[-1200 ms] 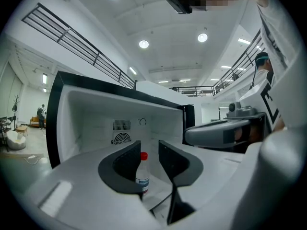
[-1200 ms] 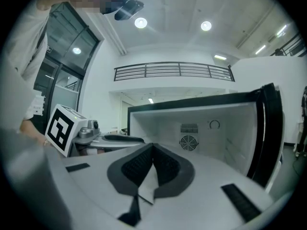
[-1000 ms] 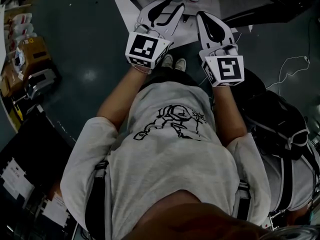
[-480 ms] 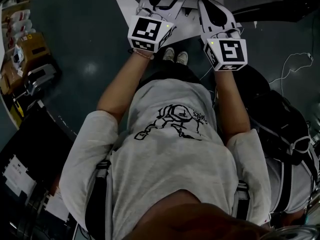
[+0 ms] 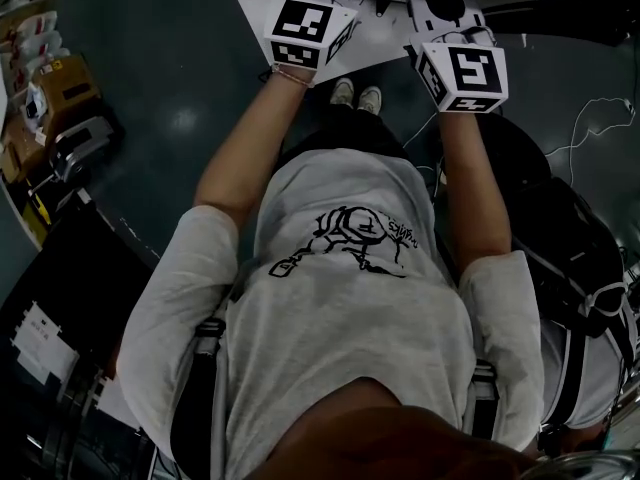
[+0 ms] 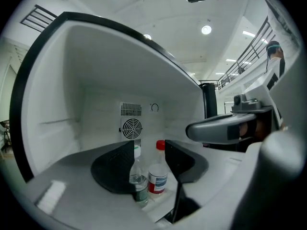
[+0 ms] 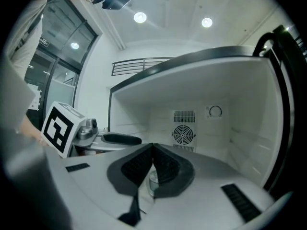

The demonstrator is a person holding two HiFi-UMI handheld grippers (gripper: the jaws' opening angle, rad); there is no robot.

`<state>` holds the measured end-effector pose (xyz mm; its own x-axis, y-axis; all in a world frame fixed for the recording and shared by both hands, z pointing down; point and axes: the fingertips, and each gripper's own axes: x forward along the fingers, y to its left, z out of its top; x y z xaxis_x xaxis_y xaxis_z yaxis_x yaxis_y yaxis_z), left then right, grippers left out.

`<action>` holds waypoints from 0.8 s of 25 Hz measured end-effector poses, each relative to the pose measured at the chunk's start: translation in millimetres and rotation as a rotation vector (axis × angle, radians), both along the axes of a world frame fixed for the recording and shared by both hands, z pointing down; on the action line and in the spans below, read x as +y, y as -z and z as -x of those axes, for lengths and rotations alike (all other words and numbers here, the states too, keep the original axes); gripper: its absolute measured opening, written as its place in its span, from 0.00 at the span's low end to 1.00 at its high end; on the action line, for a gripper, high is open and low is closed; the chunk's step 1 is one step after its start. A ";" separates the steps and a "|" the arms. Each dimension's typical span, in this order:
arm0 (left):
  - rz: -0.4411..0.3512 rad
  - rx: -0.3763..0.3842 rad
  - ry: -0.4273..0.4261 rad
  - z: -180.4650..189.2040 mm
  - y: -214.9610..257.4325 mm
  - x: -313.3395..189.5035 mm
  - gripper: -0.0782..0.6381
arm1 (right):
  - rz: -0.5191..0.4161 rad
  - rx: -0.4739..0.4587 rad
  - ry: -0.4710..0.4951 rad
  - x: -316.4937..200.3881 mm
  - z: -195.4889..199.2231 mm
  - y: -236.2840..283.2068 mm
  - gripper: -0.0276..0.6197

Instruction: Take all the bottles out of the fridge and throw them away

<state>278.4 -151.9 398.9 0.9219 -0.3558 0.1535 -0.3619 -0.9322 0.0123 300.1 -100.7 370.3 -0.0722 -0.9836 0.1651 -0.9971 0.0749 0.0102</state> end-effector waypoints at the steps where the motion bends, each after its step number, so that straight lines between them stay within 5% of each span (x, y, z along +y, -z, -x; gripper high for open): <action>1: 0.003 -0.002 0.003 -1.5 -2.8 -3.1 0.37 | 0.000 0.001 -0.001 -2.2 -1.8 -1.2 0.06; 20: 0.016 -0.031 0.022 -31.2 -28.8 -46.7 0.42 | 0.018 0.011 -0.009 -36.0 -18.3 -21.8 0.06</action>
